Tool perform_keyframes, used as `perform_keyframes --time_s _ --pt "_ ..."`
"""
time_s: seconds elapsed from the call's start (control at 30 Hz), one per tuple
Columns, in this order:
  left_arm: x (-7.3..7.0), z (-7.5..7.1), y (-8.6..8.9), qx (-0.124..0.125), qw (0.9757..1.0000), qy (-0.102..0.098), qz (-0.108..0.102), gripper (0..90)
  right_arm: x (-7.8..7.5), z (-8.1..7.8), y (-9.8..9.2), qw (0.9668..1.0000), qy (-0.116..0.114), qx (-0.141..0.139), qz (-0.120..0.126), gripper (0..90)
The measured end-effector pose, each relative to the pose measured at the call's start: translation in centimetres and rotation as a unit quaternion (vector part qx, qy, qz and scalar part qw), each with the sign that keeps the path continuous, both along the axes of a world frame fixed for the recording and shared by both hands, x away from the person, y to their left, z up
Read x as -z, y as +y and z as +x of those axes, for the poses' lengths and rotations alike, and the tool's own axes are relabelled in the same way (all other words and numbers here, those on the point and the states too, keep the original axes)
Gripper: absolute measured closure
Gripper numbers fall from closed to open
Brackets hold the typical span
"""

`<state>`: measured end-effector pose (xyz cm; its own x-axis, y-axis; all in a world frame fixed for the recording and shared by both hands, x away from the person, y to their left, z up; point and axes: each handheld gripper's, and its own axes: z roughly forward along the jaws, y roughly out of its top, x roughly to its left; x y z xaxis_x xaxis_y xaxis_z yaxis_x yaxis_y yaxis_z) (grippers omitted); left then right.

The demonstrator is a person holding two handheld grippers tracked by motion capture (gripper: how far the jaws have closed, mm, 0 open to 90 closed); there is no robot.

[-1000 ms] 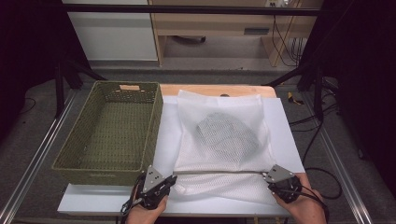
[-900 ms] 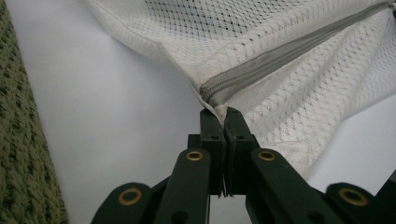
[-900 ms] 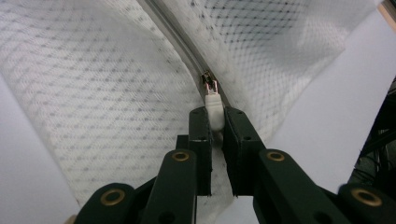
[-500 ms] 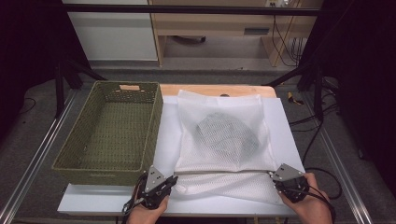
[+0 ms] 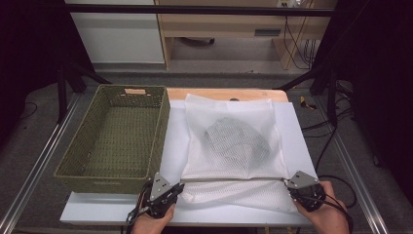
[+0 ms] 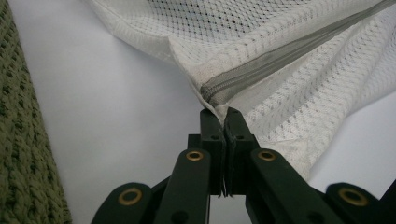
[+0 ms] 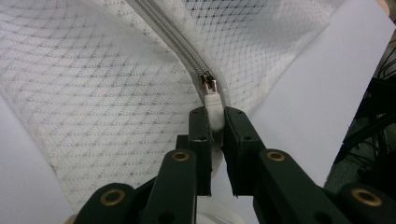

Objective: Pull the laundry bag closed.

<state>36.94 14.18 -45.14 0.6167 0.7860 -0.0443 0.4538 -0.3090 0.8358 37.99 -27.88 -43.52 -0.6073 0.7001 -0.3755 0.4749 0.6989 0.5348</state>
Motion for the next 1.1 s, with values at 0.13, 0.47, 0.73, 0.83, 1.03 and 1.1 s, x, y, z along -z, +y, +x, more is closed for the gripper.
perform_keyframes --time_s 0.13,0.47,0.73,0.83,1.03,1.1 --pt "0.0 0.0 0.0 -0.001 1.0000 0.000 0.004 89.0 0.0 0.0 -0.2 1.0000 -0.001 0.004 -0.002 81.9" --pt "-0.1 0.0 0.0 -0.006 1.0000 -0.006 0.001 89.1 0.0 0.0 -0.5 1.0000 0.001 0.008 -0.001 81.8" --pt "-0.2 -0.1 0.0 -0.008 0.9999 -0.007 0.005 89.1 0.1 0.0 -0.8 0.9999 0.004 0.013 -0.002 81.8" --pt "-0.2 0.0 0.0 -0.010 0.9999 -0.007 0.004 89.2 0.1 0.0 -0.8 0.9999 0.006 0.012 0.001 81.8" --pt "-0.2 0.2 0.5 -0.023 0.9997 -0.003 0.004 89.2 0.3 0.1 -1.4 0.9995 0.012 0.028 -0.008 81.9" --pt "-0.1 0.3 0.7 -0.023 0.9997 0.002 0.001 89.2 0.4 0.0 -1.7 0.9992 0.017 0.036 -0.006 81.9"
